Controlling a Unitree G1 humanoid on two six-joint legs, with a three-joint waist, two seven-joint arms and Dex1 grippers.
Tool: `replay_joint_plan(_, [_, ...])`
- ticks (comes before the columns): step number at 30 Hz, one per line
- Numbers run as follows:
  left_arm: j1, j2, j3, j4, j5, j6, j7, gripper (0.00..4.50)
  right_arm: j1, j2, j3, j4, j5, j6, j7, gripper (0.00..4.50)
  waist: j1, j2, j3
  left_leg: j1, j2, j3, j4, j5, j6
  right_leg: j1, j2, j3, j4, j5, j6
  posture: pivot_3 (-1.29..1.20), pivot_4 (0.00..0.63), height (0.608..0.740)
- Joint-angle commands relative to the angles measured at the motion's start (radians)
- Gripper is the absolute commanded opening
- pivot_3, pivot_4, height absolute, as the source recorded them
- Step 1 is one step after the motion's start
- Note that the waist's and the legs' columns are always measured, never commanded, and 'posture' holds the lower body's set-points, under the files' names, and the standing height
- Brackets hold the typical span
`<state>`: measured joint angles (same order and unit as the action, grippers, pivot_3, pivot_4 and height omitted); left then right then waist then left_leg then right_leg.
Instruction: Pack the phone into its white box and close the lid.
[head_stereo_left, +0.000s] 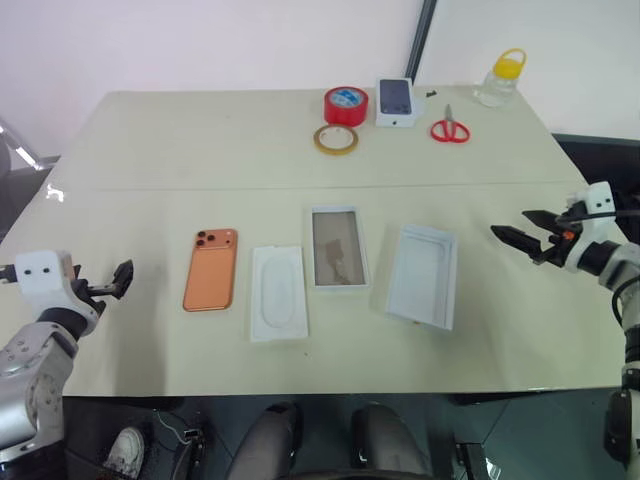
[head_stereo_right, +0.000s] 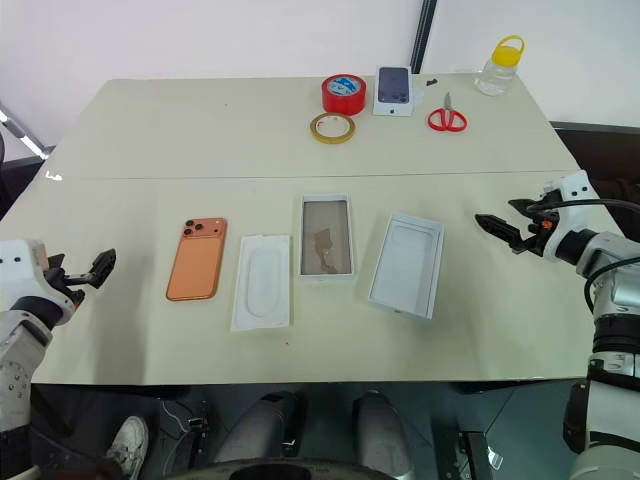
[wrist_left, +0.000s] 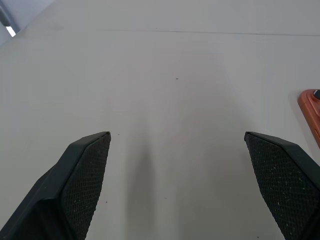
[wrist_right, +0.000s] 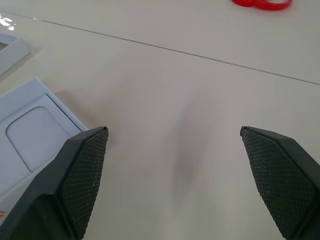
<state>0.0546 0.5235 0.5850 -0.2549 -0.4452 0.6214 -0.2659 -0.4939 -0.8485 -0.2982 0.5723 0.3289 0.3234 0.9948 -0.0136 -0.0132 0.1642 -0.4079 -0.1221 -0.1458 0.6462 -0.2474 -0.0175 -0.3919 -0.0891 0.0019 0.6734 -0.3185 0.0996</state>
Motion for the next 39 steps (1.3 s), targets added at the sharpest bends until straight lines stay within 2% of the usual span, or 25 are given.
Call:
replay_joint_plan(1, [0.002,0.017,0.020,-0.015,0.001,-0.014,-0.007,4.50,-0.009,-0.005,-0.006,-0.039,0.015,0.001,0.006,4.43,0.000,0.000,0.000,0.000,0.000,0.000,0.000,0.000,0.000,0.000,0.000,0.000,0.000,0.000,0.000,0.00,0.150,0.740])
replay_joint_plan(14, [-0.011,0.055,0.016,-0.053,-0.022,0.028,-0.024,4.50,0.000,0.041,0.044,-0.224,0.034,0.037,0.028,4.43,0.000,0.000,0.000,0.000,0.000,0.001,0.000,0.000,0.000,-0.001,0.000,0.001,0.000,0.000,0.000,0.00,0.150,0.740])
replay_joint_plan(16, [-0.023,0.057,-0.004,-0.070,-0.031,0.048,-0.030,4.50,0.002,0.048,0.063,-0.273,0.034,0.047,0.032,4.43,0.001,0.000,0.000,0.000,0.001,0.001,0.000,0.000,0.000,-0.001,0.000,0.001,0.000,0.000,0.000,0.00,0.150,0.740])
replay_joint_plan(20, [-0.120,0.047,-0.153,-0.133,-0.069,0.133,-0.056,4.50,0.023,0.071,0.111,-0.451,0.062,0.100,0.031,4.43,0.006,0.000,0.000,0.000,0.000,0.001,0.000,0.000,0.000,-0.001,0.000,0.001,0.000,0.000,0.000,0.00,0.150,0.740])
replay_joint_plan(25, [-0.207,0.044,-0.288,-0.197,-0.167,0.311,-0.092,4.50,0.121,0.069,0.186,-0.774,0.102,0.201,0.021,4.43,0.002,0.000,0.000,-0.001,0.000,0.002,0.000,-0.001,0.001,-0.002,0.000,0.002,0.000,0.000,0.000,0.00,0.150,0.740])
replay_joint_plan(28, [-0.232,0.045,-0.311,-0.244,-0.240,0.462,-0.072,4.50,0.180,0.075,0.216,-0.896,0.110,0.231,0.002,4.43,-0.002,0.000,0.000,-0.001,0.001,0.002,0.000,-0.001,0.001,-0.002,0.001,0.003,0.001,0.000,0.000,0.00,0.150,0.740])
replay_joint_plan(34, [-0.289,-0.075,-0.198,-0.308,-0.424,0.725,0.054,4.50,0.214,0.088,0.239,-0.945,0.107,0.237,-0.023,4.43,0.003,0.000,0.000,0.000,0.001,0.003,0.001,-0.001,0.001,-0.003,0.001,0.004,0.003,0.000,0.000,0.00,0.150,0.740])
replay_joint_plan(39, [-0.308,-0.167,-0.153,-0.335,-0.489,0.912,0.134,4.50,0.198,0.091,0.262,-0.937,0.106,0.229,-0.020,4.43,0.001,-0.001,0.000,0.000,0.001,0.003,0.001,-0.001,0.001,-0.003,0.001,0.004,0.003,0.000,0.000,0.00,0.150,0.740])
